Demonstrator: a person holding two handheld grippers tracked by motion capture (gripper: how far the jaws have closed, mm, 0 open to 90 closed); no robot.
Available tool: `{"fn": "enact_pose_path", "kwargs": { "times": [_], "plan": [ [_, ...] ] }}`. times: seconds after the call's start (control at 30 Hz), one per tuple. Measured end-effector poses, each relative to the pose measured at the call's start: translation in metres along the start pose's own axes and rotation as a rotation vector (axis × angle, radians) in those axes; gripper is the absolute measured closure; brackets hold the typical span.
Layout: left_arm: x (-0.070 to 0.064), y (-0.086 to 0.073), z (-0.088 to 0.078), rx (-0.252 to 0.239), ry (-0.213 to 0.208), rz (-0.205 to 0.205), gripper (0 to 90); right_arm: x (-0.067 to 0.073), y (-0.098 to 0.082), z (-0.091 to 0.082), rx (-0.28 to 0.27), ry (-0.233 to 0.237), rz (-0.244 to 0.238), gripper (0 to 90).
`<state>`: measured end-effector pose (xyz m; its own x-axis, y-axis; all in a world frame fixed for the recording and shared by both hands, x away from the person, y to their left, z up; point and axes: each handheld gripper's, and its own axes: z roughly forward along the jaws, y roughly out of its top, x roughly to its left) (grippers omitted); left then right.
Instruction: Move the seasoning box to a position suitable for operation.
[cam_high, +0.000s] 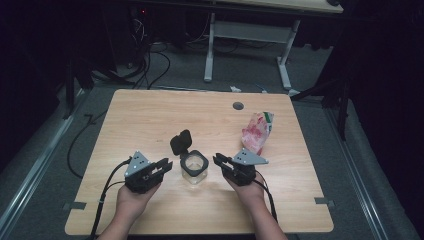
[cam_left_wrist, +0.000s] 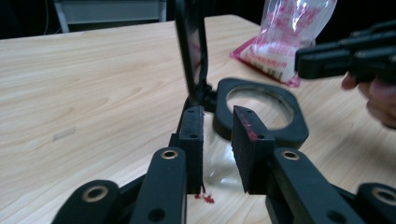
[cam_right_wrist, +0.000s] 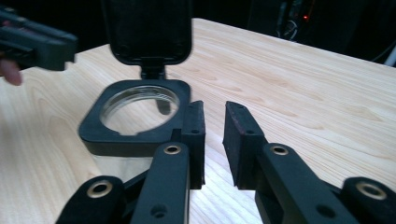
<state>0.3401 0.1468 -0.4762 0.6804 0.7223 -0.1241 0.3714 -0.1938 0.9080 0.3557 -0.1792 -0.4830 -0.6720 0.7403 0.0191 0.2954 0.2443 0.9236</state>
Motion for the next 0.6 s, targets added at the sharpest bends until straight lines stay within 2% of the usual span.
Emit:
{"fn": "enact_pose_path", "kwargs": {
  "times": [0.2, 0.33, 0.47, 0.6],
  "plan": [
    [0.015, -0.014, -0.007, 0.057, 0.023, 0.007, 70.0, -0.011, -0.003, -0.009, 0.001, -0.031, 0.032, 78.0],
    [0.024, -0.020, -0.006, 0.072, 0.057, 0.006, 63.1, -0.018, -0.012, -0.017, 0.026, -0.073, 0.044, 75.4],
    [0.032, -0.026, -0.007, 0.080, 0.083, -0.002, 57.9, -0.021, -0.018, -0.019, 0.047, -0.096, 0.058, 73.1],
    [0.035, -0.034, -0.005, 0.101, 0.095, 0.018, 52.3, -0.019, -0.030, -0.026, 0.057, -0.142, 0.069, 68.6]
  ]
}}
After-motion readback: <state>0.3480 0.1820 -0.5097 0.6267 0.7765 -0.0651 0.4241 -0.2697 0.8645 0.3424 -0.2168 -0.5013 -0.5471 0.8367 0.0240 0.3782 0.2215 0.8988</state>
